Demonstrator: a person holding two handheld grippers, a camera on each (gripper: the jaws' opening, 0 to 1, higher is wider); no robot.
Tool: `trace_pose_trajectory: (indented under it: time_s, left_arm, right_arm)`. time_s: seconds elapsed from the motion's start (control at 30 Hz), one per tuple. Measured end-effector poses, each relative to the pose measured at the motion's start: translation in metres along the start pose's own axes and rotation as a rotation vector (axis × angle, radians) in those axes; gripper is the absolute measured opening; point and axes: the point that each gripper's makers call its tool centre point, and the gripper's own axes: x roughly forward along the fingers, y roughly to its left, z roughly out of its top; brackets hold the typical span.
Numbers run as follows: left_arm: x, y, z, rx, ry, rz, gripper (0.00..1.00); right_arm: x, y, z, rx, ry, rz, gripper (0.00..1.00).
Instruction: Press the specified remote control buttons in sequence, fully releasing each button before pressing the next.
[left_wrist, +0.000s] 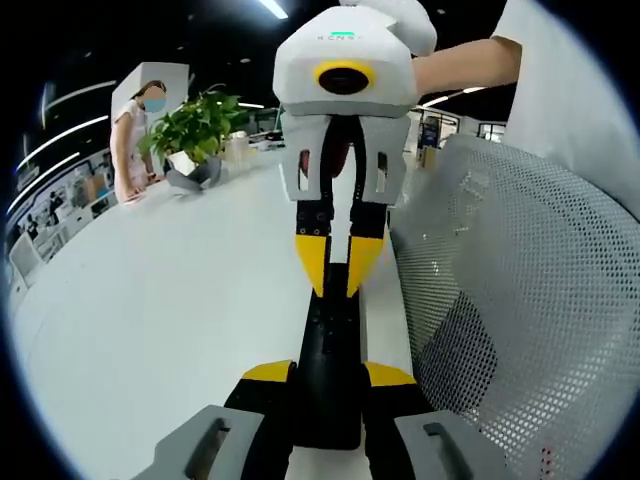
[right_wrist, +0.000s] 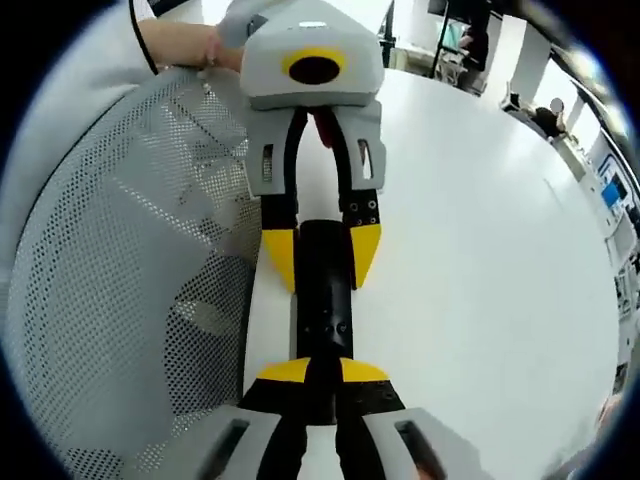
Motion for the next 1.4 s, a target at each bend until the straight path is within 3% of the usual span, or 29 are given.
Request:
trace_pose_trajectory:
  time_s: [0.1,0.2,0.33,0.57,0.7,0.8,1.0,1.1,1.3,1.4]
  left_arm:
    - [-0.0001,-0.0001,0.0002,0.001,0.0,0.0,0.25]
    - [0.0,-0.0003,0.0002,0.001,0.001,-0.001,0.25]
    - [0.0003,0.0,0.0003,0.001,-0.001,-0.005,0.25]
    - [0.0001,-0.0001,0.0005,0.001,-0.002,-0.001,0.25]
    - [-0.0001,-0.0001,0.0003,0.0,-0.002,0.0,0.25]
    - [-0.0002,0.0001,0.0003,0.0,-0.004,0.001,0.25]
    - [-0.0003,0.0001,0.0002,0.001,-0.005,0.001,0.25]
    - [-0.0002,0.0,0.0003,0.0,-0.005,0.002,0.25]
    - [0.0002,0.0003,0.0001,0.0,-0.006,0.002,0.25]
    - [0.0003,0.0003,0.0001,0.001,-0.006,0.002,0.25]
  right_arm:
    - [0.0013,0.0004,0.0004,-0.013,0.044,-0.003,0.06]
    - [0.0012,0.0003,-0.0013,0.053,0.087,0.024,0.05]
    - [0.0018,-0.0022,-0.0006,0.067,0.118,0.05,0.05]
    - [-0.0011,-0.0015,-0.0009,0.129,-0.047,-0.06,0.05]
    - [-0.0018,-0.0024,-0.0002,0.226,-0.125,-0.087,0.05]
    - [-0.0015,-0.0015,0.0,0.222,-0.137,-0.105,0.05]
    - [0.0006,-0.0002,0.0029,0.077,-0.1,-0.129,0.04]
    - [0.0007,0.0012,0.0032,-0.019,-0.073,-0.107,0.04]
    - [0.0022,-0.0019,0.0025,0.034,0.013,-0.014,0.03]
    - [0.0031,-0.002,0.0032,0.042,0.028,-0.016,0.03]
